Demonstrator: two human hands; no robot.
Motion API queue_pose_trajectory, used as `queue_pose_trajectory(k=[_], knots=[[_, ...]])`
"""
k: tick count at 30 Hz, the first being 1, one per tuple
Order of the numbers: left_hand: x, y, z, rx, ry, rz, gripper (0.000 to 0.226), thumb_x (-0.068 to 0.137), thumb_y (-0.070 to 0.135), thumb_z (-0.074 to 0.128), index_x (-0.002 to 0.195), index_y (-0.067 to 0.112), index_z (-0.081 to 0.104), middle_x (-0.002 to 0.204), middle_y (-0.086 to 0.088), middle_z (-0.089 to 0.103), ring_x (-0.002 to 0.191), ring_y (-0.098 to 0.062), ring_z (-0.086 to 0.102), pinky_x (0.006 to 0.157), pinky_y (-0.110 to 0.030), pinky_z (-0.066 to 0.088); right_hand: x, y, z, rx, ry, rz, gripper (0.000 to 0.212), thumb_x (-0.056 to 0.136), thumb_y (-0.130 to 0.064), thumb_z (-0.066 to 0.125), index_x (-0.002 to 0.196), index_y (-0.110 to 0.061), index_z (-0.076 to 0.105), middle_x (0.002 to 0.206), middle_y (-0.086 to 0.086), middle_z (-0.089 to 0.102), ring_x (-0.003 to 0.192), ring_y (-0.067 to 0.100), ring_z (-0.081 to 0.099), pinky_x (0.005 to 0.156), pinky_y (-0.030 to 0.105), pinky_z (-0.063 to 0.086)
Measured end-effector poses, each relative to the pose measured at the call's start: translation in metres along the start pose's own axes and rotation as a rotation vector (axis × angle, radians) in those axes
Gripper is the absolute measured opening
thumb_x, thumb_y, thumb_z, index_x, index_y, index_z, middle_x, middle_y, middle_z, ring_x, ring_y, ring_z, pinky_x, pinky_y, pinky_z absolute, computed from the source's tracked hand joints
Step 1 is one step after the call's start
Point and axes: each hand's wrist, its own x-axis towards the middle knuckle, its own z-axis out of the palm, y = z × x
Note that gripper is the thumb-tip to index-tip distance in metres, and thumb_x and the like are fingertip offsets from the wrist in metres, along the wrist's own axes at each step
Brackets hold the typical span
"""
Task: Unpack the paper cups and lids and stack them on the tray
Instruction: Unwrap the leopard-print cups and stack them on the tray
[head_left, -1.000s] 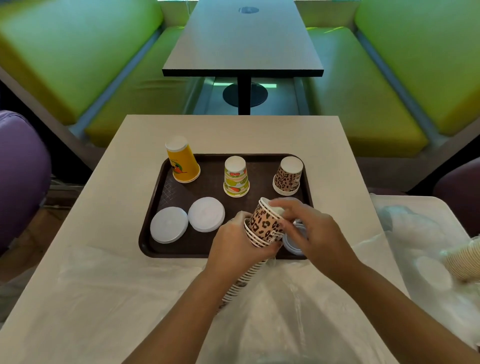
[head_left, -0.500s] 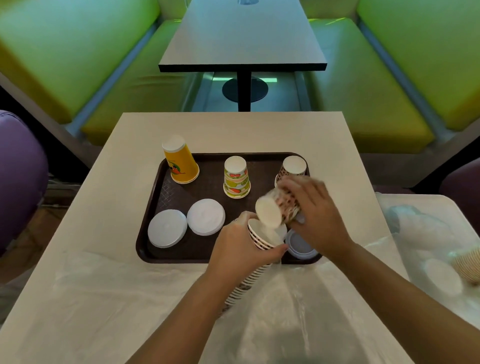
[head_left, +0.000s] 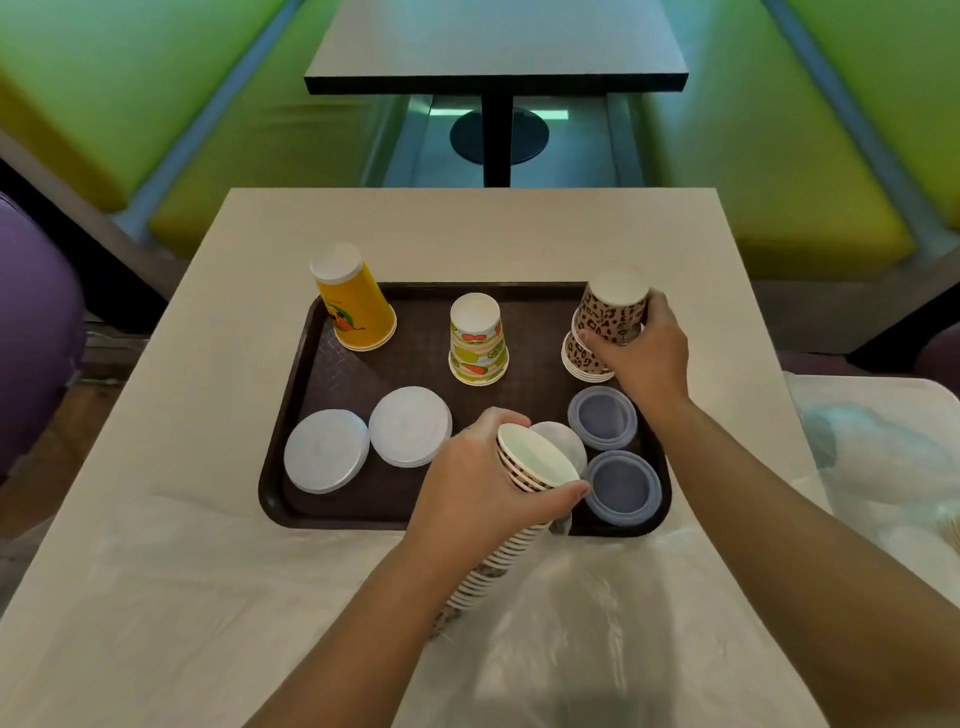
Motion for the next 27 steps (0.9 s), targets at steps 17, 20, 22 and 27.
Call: queue_pose_trajectory(k=[17, 20, 22, 27], knots=[[-0.002, -0.001, -0.003, 0.009, 0.033, -0.004, 0.07, 0.058, 0.053, 0.081, 0.117, 0.028, 0.052, 0.1, 0.016, 0.057, 0.091, 0.004, 0.053, 0.07, -0.001, 0.042, -0.017, 0.006, 0.002, 0.019, -0.013, 0.081, 0.089, 0.075, -0.022, 0.08, 0.145, -0.012, 0.027, 0.144, 0.003, 0.043, 0.132, 0.015, 0.038, 0.104, 0.022, 0.031], [-0.006, 0.0, -0.005, 0.006, 0.061, 0.011, 0.072, 0.059, 0.051, 0.082, 0.118, 0.025, 0.053, 0.1, 0.016, 0.056, 0.091, 0.007, 0.052, 0.069, 0.001, 0.04, -0.049, -0.026, -0.019, 0.079, 0.109, -0.158, 0.065, 0.084, -0.024, 0.07, 0.139, -0.012, 0.037, 0.14, 0.0, 0.045, 0.125, -0.004, 0.036, 0.106, 0.012, 0.029], [-0.009, 0.001, -0.006, 0.001, 0.079, 0.021, 0.072, 0.058, 0.05, 0.083, 0.119, 0.024, 0.053, 0.1, 0.016, 0.057, 0.089, 0.009, 0.051, 0.069, 0.002, 0.039, -0.071, -0.053, -0.035, 0.153, -0.063, -0.245, 0.047, 0.085, -0.03, 0.065, 0.127, -0.016, 0.05, 0.125, -0.005, 0.056, 0.111, -0.01, 0.047, 0.096, 0.008, 0.036], [-0.017, 0.003, -0.005, 0.007, 0.095, 0.063, 0.067, 0.062, 0.036, 0.084, 0.12, 0.019, 0.054, 0.091, 0.019, 0.057, 0.08, 0.012, 0.053, 0.068, 0.001, 0.039, -0.115, -0.093, -0.054, 0.038, -0.835, -0.03, 0.094, 0.063, -0.061, 0.064, 0.145, -0.035, 0.026, 0.138, -0.016, 0.043, 0.123, 0.001, 0.044, 0.103, 0.029, 0.043]])
